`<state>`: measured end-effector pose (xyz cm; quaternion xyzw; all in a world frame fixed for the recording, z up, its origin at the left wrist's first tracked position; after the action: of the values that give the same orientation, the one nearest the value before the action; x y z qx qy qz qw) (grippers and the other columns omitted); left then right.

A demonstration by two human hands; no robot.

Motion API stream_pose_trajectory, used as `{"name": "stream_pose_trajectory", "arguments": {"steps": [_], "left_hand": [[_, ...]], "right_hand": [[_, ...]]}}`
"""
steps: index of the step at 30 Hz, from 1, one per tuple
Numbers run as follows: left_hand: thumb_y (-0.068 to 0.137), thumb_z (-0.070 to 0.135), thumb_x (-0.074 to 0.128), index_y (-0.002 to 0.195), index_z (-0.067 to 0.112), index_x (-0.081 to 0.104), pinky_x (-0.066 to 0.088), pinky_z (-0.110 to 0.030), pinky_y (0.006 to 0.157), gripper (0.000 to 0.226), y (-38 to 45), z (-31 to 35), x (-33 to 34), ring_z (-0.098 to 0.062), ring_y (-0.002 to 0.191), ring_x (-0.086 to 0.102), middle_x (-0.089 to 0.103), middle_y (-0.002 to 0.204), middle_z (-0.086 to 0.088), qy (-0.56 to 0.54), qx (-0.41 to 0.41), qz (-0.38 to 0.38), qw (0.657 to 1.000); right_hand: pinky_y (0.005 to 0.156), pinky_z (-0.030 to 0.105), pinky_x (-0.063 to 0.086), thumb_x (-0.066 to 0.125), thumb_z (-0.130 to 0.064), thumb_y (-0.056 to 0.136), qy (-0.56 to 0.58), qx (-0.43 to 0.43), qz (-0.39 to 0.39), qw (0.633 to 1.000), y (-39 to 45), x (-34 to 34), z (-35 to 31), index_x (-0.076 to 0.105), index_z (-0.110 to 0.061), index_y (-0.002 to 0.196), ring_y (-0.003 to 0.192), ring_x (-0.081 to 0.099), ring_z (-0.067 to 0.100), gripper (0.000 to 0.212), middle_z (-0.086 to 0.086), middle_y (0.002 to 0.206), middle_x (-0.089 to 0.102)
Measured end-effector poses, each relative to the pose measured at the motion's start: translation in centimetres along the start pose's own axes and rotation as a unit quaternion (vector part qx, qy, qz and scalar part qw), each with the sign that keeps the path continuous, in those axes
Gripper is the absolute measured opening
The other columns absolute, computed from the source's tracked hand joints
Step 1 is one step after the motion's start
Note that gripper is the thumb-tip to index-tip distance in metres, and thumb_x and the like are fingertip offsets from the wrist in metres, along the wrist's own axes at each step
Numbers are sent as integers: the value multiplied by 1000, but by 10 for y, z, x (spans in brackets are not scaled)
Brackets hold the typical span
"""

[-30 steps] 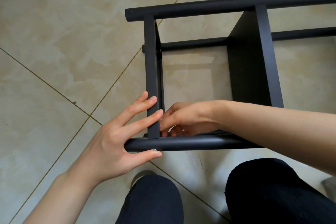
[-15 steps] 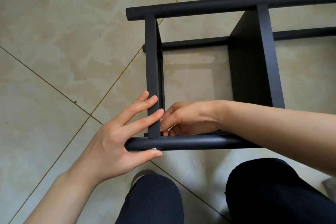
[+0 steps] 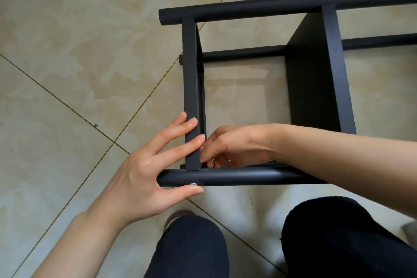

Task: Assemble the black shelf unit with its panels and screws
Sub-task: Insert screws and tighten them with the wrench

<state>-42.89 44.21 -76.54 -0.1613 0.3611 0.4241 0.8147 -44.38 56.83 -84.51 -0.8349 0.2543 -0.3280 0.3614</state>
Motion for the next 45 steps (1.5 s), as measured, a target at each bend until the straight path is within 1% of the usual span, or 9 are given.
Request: {"name": "stream_pose_trajectory", "arguments": {"steps": [5, 12, 16, 22, 28, 33, 40, 43, 45], "left_hand": [[80, 44, 76, 145, 18, 49, 33, -23, 116, 75, 0, -1, -1, -22, 149, 33, 40, 157, -1, -4, 1, 2, 1000], [79, 44, 77, 142, 17, 53, 35, -22, 115, 72, 2, 1, -2, -21, 148, 35, 42, 156, -2, -1, 0, 6, 1000], [80, 44, 75, 141, 16, 54, 34, -23, 116, 71, 2, 3, -2, -21, 149, 33, 41, 157, -3, 11, -5, 3, 1000], [87, 45, 68, 143, 22, 54, 30, -34, 120, 62, 3, 7, 1, -25, 152, 25, 33, 161, -1, 47, 21, -34, 998], [87, 51, 65, 124, 17, 69, 50, -30, 99, 51, 4, 7, 1, -21, 151, 28, 37, 159, -4, 55, 14, -48, 997], [87, 52, 67, 120, 15, 70, 57, -33, 89, 50, 5, 8, 2, -24, 150, 29, 38, 158, -7, 43, 20, -51, 998], [88, 51, 68, 122, 15, 69, 49, -34, 104, 49, 3, 6, 3, -25, 150, 29, 37, 159, -3, 28, 23, -38, 999], [88, 50, 69, 125, 21, 63, 45, -30, 108, 48, 1, 4, 5, -25, 151, 29, 35, 160, -1, 15, 24, -31, 999], [87, 49, 70, 129, 23, 59, 42, -29, 111, 50, 0, 3, 5, -26, 151, 29, 34, 161, 0, 8, 25, -24, 999]], "right_hand": [[60, 25, 38, 64, -14, 90, -25, 7, 14, 1000, 0, -1, -1, 68, -10, 82, 57, 46, 12, 9, 0, 66, 56], [83, 36, 38, 59, -5, 94, 53, -24, -12, 998, 3, 2, 1, 64, -4, 94, 70, 49, 17, 5, 7, 77, 56], [67, 27, 42, 62, -7, 93, 45, -6, -1, 999, 4, 2, 3, 64, -8, 72, 59, 50, 15, 21, 4, 62, 54], [66, 26, 39, 61, -6, 92, 27, -10, 6, 1000, 4, 2, 1, 63, -9, 78, 61, 48, 14, 15, 4, 67, 54], [78, 28, 43, 55, -2, 93, 79, -32, -61, 994, 2, 7, 1, 67, -10, 76, 69, 54, 14, 21, 5, 73, 59], [82, 30, 41, 58, -4, 93, 71, -39, -65, 995, 3, 6, 4, 65, -11, 71, 71, 53, 16, 24, 5, 72, 57], [68, 25, 42, 64, -10, 91, 17, 8, -32, 999, 1, 1, 2, 67, -15, 68, 63, 49, 12, 25, 0, 64, 55], [65, 24, 37, 63, -12, 91, -6, 41, -18, 999, 0, -1, 1, 65, -20, 56, 58, 45, 11, 36, -4, 56, 50], [65, 24, 34, 63, -13, 91, -7, 58, -15, 998, -1, 0, 0, 66, -18, 64, 58, 43, 10, 27, -3, 59, 48]]}}
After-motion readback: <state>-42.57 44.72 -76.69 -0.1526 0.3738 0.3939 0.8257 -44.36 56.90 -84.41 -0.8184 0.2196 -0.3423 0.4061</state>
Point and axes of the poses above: each hand's wrist, its own y-axis towards the middle knuckle, its own x-axis out of the palm, z = x × y, the point moved 7 cm from there along y, towards the middle knuckle
